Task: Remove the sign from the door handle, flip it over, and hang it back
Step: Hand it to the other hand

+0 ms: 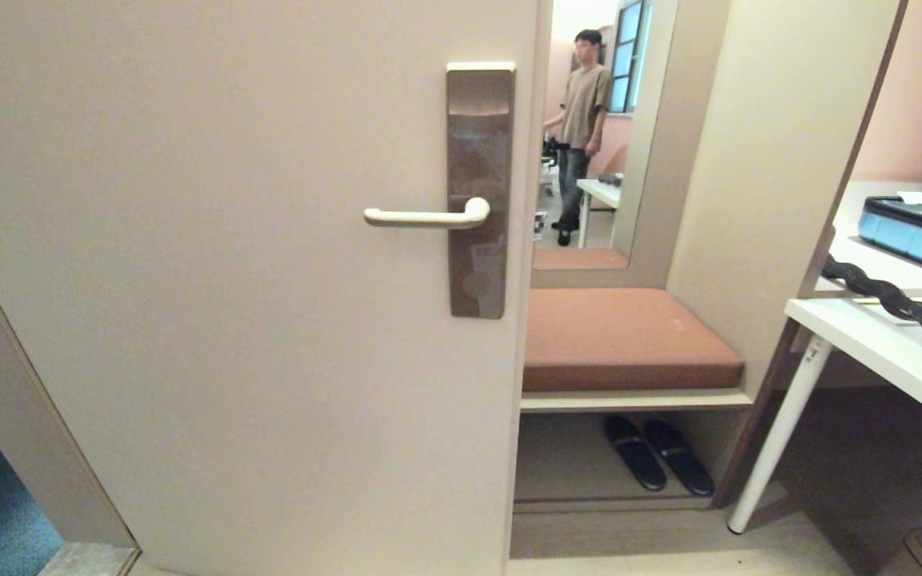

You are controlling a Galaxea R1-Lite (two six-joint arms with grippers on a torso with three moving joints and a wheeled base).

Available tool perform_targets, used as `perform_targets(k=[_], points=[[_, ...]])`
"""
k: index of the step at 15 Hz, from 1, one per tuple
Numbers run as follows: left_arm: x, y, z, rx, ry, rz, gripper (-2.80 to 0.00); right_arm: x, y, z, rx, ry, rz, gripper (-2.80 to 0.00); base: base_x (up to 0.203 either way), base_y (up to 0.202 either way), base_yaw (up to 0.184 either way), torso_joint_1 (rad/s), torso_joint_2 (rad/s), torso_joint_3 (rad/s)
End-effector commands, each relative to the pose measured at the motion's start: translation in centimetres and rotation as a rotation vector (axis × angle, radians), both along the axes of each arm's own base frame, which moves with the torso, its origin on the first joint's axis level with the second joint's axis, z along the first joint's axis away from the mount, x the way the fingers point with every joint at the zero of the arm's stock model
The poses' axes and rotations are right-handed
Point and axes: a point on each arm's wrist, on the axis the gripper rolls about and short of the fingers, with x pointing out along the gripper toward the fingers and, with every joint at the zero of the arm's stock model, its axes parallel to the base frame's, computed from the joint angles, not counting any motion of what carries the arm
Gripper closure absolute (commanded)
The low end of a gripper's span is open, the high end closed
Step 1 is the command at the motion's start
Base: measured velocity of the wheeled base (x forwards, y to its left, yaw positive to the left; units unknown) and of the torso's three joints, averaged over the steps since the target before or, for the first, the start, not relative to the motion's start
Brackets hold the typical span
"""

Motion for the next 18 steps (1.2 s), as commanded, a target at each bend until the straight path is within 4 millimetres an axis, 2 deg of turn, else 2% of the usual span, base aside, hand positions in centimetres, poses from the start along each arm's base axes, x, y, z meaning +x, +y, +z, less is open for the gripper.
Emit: perform_targets(k=[1, 18], points=[[0.01, 0.0, 0.0, -0.003, 0.001, 0.003, 0.0, 0.01, 0.0, 0.01, -0.001, 0.001, 0.001, 0.0, 0.0, 0.0, 0.0, 0.0, 0.0, 0.0], [0.01, 0.02, 0.02, -0.007, 0.0, 0.011, 0.0, 0.01, 0.0, 0.01, -0.001, 0.001, 0.001, 0.0, 0.0, 0.0, 0.0, 0.0, 0.0, 0.0]])
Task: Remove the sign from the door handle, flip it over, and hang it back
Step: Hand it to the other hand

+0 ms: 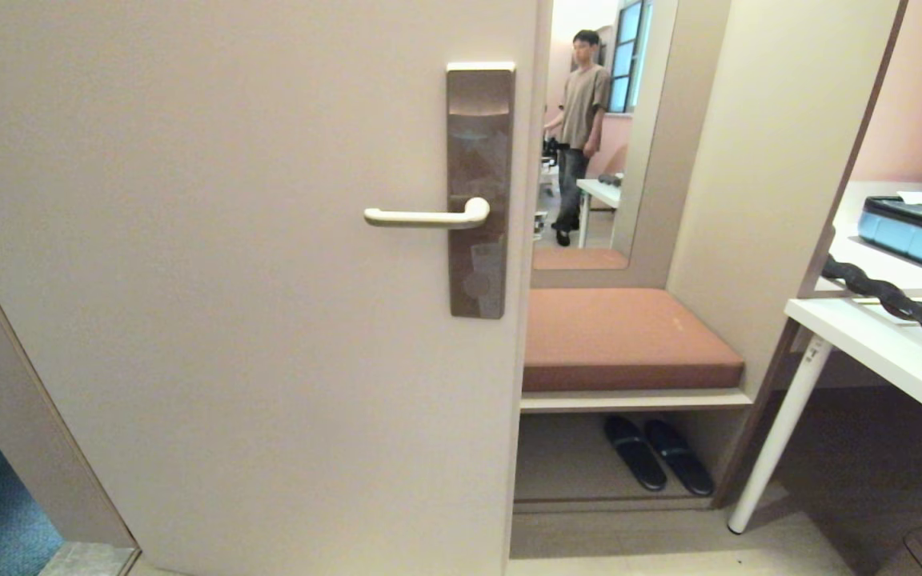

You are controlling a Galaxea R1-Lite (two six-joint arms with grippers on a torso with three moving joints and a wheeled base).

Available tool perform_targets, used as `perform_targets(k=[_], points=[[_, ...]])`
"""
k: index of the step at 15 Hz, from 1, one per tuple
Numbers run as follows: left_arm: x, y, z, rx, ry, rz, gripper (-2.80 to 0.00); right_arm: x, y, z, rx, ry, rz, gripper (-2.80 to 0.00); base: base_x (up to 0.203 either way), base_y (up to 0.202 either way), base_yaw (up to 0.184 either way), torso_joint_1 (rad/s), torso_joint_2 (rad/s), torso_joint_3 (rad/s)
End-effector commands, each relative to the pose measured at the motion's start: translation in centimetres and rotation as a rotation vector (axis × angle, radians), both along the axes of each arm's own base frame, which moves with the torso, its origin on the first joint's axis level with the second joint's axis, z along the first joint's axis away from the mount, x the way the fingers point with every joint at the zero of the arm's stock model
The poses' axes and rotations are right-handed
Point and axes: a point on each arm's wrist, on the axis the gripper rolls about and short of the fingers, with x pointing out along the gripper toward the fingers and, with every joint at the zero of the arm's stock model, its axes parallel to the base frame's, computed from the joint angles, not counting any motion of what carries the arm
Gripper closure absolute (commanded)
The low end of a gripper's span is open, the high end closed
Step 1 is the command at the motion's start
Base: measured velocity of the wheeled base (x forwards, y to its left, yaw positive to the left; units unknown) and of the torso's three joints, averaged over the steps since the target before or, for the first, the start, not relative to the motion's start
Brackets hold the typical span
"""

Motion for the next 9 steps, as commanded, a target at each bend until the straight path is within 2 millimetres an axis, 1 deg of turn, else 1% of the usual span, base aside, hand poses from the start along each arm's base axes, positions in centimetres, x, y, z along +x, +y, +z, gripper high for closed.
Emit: perform_targets(k=[1, 9], points=[[0.01, 0.04, 0.01, -0.013, 0.001, 0.018, 0.0, 0.01, 0.0, 0.01, -0.001, 0.001, 0.001, 0.0, 0.0, 0.0, 0.0, 0.0, 0.0, 0.0], [0.01, 0.04, 0.01, -0.022, 0.0, 0.018, 0.0, 0.01, 0.0, 0.01, -0.001, 0.001, 0.001, 0.0, 0.0, 0.0, 0.0, 0.0, 0.0, 0.0]])
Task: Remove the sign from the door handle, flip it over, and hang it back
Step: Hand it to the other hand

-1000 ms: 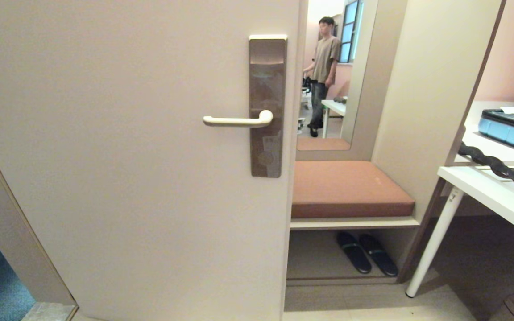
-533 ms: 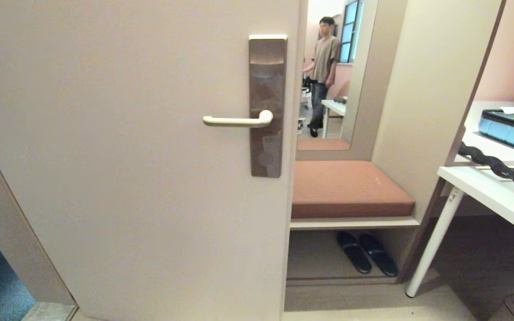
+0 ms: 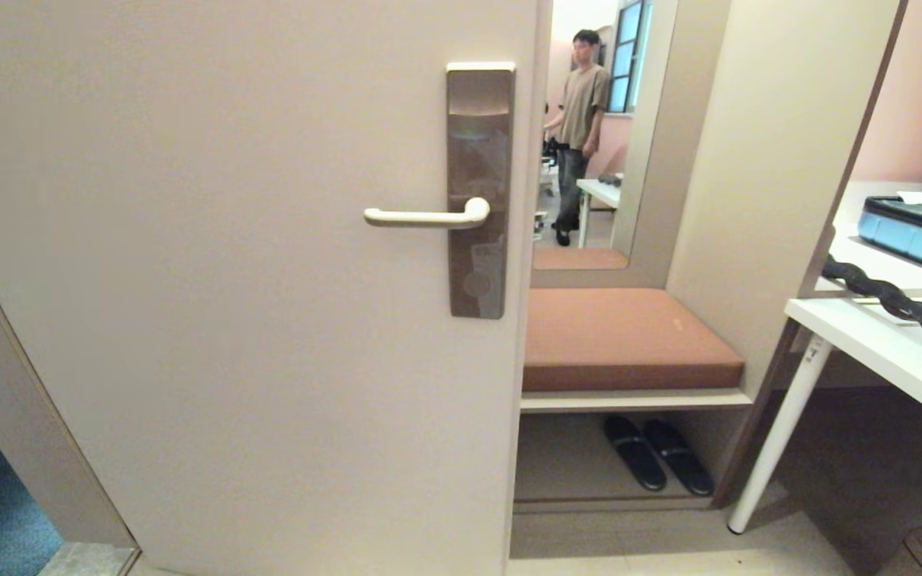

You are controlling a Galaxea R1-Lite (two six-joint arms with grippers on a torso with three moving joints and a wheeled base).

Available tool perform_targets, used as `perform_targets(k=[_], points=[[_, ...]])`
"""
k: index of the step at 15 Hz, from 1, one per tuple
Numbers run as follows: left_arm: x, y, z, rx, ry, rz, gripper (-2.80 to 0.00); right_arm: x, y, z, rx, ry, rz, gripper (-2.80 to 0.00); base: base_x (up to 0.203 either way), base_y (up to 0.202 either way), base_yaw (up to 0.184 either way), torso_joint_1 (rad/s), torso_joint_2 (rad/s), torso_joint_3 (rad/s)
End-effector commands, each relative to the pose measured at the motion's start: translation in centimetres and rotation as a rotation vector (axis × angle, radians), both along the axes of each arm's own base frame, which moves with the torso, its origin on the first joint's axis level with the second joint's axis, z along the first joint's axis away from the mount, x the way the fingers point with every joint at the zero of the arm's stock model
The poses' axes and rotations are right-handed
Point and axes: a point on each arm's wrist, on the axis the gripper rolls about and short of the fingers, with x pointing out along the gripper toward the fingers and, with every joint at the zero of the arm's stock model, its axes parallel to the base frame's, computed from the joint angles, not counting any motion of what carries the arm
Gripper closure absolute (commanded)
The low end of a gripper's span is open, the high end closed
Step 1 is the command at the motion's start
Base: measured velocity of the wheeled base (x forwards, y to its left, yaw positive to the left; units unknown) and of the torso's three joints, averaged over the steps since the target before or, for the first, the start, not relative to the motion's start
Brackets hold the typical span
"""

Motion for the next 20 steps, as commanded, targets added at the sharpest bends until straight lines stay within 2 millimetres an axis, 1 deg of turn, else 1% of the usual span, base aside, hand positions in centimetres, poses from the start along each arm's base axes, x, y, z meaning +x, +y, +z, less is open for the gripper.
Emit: perform_targets(k=[1, 15, 17, 20], points=[[0.01, 0.0, 0.01, -0.005, 0.0, 0.0, 0.0, 0.01, 0.0, 0.01, -0.001, 0.0, 0.001, 0.0, 0.0, 0.0, 0.0, 0.0, 0.0, 0.0], [0.01, 0.0, 0.01, -0.012, 0.0, 0.001, 0.0, 0.01, 0.0, 0.01, -0.001, 0.0, 0.001, 0.0, 0.0, 0.0, 0.0, 0.0, 0.0, 0.0], [0.01, 0.0, 0.01, -0.012, 0.0, 0.001, 0.0, 0.01, 0.0, 0.01, -0.001, 0.0, 0.001, 0.0, 0.003, -0.092, 0.011, 0.005, 0.01, 0.004], [0.01, 0.0, 0.01, -0.011, 0.0, 0.001, 0.0, 0.01, 0.0, 0.01, -0.001, 0.0, 0.001, 0.0, 0.0, -0.196, 0.002, 0.001, 0.0, 0.005]])
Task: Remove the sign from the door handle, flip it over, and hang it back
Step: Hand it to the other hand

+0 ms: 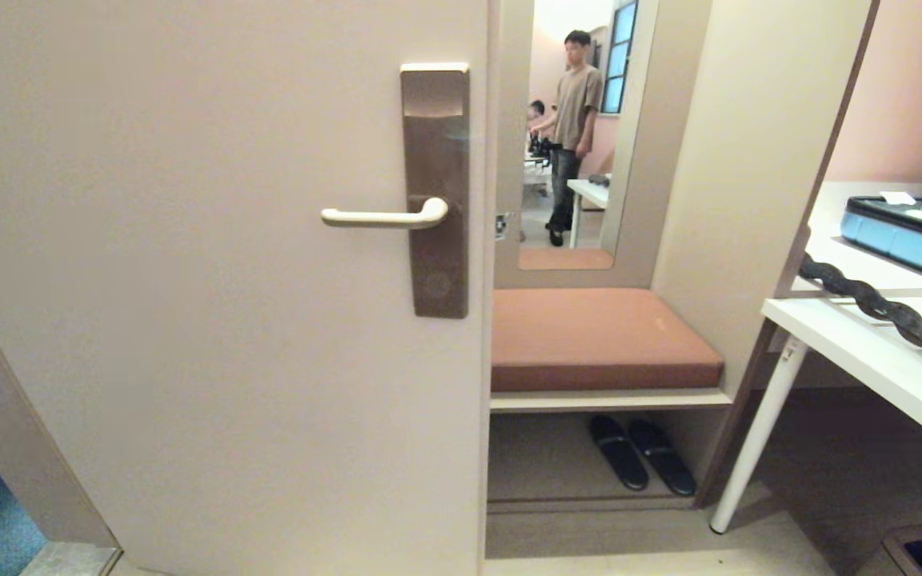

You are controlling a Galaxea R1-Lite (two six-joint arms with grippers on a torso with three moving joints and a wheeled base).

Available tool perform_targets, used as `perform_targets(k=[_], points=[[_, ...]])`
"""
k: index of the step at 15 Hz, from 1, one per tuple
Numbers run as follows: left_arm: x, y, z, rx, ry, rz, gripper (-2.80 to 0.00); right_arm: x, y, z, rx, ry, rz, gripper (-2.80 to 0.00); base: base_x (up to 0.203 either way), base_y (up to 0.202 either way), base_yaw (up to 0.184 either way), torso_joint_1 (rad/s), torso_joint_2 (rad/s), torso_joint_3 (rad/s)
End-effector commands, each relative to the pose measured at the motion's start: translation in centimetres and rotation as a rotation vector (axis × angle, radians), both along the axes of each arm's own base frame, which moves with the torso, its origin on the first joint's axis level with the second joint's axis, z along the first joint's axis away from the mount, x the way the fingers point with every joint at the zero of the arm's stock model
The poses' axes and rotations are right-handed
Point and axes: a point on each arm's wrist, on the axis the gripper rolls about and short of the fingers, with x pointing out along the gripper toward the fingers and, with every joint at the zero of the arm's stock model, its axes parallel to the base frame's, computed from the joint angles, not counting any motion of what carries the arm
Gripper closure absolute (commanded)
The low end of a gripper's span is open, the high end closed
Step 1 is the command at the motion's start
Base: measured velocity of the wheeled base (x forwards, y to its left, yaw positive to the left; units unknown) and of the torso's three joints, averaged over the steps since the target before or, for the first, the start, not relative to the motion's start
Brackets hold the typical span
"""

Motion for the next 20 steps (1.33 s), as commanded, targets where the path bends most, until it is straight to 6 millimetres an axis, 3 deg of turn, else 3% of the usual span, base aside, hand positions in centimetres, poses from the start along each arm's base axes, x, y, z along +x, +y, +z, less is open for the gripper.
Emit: perform_targets(k=[1, 8, 20], points=[[0.01, 0.0, 0.01, -0.001, 0.0, 0.002, 0.0, 0.01, 0.0, 0.0, -0.001, 0.001, 0.001, 0.0, 0.0, -0.189, 0.004, 0.002, 0.0, 0.002], [0.01, 0.0, 0.01, -0.001, 0.0, 0.002, 0.0, 0.01, 0.0, 0.0, -0.001, 0.001, 0.001, 0.0, 0.0, -0.18, 0.0, 0.001, 0.0, 0.002], [0.01, 0.0, 0.01, -0.004, 0.0, 0.002, 0.0, 0.01, 0.0, 0.0, -0.001, 0.001, 0.001, 0.0, 0.0, -0.006, 0.0, 0.0, 0.0, 0.0]])
